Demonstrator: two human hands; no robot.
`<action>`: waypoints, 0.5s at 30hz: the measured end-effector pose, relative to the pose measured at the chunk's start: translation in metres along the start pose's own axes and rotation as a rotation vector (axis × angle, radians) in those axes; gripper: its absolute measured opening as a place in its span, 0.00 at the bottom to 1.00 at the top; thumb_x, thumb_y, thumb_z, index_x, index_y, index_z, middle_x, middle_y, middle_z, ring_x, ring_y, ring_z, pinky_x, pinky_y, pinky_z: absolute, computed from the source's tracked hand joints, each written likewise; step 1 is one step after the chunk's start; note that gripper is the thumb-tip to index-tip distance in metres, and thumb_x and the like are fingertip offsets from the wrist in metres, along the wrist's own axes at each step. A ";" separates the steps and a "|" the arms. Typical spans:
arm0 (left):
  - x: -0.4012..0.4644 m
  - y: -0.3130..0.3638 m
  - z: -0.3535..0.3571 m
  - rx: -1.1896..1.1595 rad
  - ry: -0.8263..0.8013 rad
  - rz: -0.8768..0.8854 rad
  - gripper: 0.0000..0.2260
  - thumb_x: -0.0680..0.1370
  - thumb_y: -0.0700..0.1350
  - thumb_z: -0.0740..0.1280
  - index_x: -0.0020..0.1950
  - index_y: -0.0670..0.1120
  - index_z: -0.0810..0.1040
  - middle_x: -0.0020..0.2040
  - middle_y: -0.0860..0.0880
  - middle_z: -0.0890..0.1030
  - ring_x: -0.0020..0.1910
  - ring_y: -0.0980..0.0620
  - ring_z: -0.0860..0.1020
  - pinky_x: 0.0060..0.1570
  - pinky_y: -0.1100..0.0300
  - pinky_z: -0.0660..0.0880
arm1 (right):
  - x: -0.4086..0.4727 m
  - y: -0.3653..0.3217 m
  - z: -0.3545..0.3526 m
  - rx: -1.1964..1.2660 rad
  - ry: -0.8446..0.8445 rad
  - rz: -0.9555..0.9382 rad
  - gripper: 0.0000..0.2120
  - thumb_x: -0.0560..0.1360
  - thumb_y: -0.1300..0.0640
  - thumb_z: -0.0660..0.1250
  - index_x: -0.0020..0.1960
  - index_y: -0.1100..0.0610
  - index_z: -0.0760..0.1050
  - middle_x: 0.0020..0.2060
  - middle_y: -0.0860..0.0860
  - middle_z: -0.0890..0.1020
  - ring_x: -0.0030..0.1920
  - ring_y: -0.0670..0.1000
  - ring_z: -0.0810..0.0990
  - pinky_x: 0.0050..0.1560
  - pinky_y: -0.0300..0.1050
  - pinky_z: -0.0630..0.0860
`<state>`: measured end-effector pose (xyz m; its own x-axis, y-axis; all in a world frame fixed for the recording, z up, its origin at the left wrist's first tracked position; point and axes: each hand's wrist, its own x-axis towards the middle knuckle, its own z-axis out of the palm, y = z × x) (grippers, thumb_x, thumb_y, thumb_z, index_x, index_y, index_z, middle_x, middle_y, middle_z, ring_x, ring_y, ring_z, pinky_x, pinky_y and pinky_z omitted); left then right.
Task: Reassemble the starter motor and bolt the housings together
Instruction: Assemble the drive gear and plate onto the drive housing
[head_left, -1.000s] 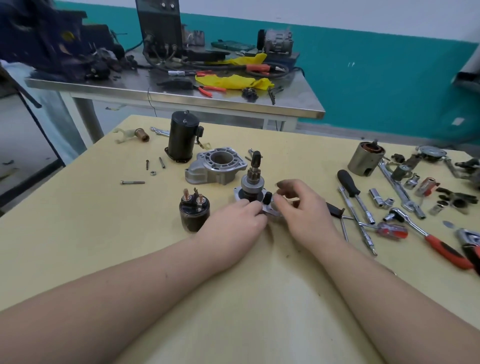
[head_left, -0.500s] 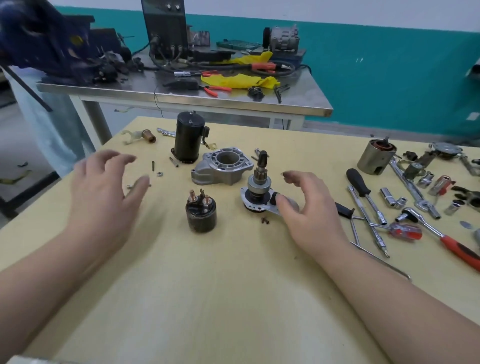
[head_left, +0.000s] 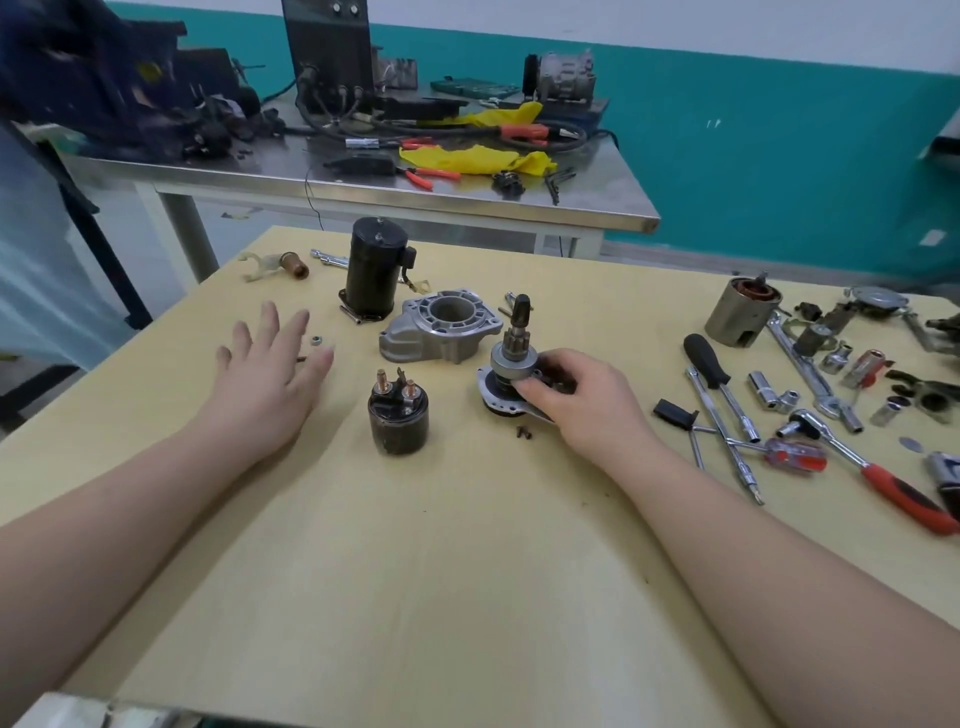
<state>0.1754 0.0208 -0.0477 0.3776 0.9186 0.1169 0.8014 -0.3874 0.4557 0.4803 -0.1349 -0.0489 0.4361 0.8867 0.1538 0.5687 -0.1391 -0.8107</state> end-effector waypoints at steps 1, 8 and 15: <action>-0.009 0.003 -0.004 -0.166 0.043 0.082 0.30 0.87 0.66 0.54 0.88 0.58 0.55 0.90 0.52 0.49 0.88 0.46 0.51 0.84 0.42 0.53 | 0.001 0.000 0.000 0.019 0.005 0.005 0.06 0.77 0.46 0.75 0.54 0.44 0.83 0.47 0.40 0.85 0.48 0.43 0.82 0.47 0.38 0.76; -0.048 0.056 0.014 -0.353 -0.188 0.359 0.42 0.70 0.64 0.81 0.79 0.67 0.65 0.74 0.68 0.74 0.73 0.67 0.72 0.71 0.65 0.67 | 0.005 0.006 -0.006 0.113 0.031 0.037 0.06 0.79 0.54 0.74 0.47 0.42 0.85 0.41 0.39 0.86 0.45 0.42 0.82 0.46 0.39 0.75; -0.029 0.074 0.016 -1.237 -0.049 0.033 0.32 0.55 0.61 0.90 0.56 0.54 0.87 0.51 0.49 0.89 0.48 0.49 0.88 0.46 0.57 0.85 | -0.017 -0.030 -0.027 0.935 -0.075 0.185 0.11 0.85 0.59 0.65 0.61 0.61 0.83 0.54 0.59 0.87 0.44 0.56 0.86 0.54 0.53 0.84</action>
<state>0.2310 -0.0353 -0.0315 0.4274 0.8956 0.1236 -0.1760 -0.0517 0.9830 0.4744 -0.1581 -0.0119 0.3987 0.9165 -0.0326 -0.3066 0.0997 -0.9466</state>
